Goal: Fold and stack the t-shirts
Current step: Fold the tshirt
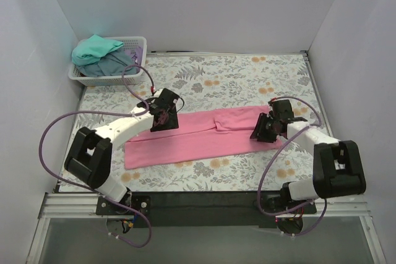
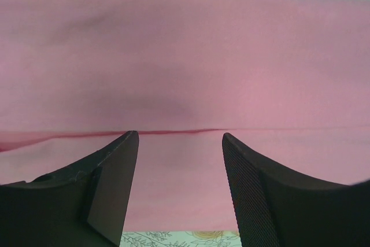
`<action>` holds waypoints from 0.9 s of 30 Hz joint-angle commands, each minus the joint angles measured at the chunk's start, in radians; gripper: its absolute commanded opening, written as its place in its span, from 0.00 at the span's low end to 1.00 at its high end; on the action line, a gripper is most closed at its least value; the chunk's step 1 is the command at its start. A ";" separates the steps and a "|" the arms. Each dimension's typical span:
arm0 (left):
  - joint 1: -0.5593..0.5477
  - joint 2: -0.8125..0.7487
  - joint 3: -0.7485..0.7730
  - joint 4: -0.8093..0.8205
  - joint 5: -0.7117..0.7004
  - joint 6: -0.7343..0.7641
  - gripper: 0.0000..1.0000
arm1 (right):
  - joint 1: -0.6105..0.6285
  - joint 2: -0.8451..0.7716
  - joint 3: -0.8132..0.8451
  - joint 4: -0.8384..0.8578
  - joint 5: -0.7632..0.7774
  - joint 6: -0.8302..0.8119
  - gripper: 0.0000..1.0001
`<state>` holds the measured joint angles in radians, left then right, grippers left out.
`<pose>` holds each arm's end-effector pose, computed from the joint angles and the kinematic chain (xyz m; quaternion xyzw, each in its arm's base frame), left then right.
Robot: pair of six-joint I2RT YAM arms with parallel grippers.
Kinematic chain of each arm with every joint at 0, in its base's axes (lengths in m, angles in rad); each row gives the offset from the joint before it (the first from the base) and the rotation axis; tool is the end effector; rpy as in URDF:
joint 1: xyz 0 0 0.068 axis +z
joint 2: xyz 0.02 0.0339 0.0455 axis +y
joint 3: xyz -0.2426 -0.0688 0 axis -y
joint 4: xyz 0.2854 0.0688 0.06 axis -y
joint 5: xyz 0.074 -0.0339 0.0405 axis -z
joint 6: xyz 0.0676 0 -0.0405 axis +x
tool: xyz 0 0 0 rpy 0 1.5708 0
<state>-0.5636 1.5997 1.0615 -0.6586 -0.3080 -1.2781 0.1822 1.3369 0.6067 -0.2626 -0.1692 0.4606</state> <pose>0.3097 -0.1715 0.1324 -0.3663 0.8997 -0.0550 0.2312 0.2863 0.0643 0.0860 0.1087 0.9492 0.1666 0.2438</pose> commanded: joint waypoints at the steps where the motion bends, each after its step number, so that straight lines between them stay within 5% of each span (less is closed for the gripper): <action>1: 0.021 -0.153 -0.038 0.042 -0.060 0.045 0.59 | -0.072 0.142 0.088 0.000 0.094 -0.127 0.46; 7: 0.039 -0.268 -0.164 0.140 -0.144 0.063 0.59 | -0.155 0.491 0.476 0.035 0.062 -0.197 0.46; 12: 0.042 -0.345 -0.259 0.221 -0.184 0.057 0.58 | -0.151 0.809 0.978 0.031 -0.090 -0.203 0.47; 15: 0.044 -0.357 -0.264 0.232 -0.210 0.063 0.58 | -0.135 0.829 1.085 0.013 -0.110 -0.201 0.47; 19: 0.045 -0.351 -0.255 0.235 -0.230 0.071 0.58 | -0.069 0.707 0.995 0.022 -0.139 -0.195 0.47; 27: 0.064 -0.359 -0.239 0.217 -0.256 0.049 0.58 | 0.302 0.433 0.648 0.215 -0.217 -0.076 0.47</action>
<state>-0.5133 1.2842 0.7975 -0.4438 -0.5110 -1.2198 0.3695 1.8202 1.3331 -0.1528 -0.3115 0.3195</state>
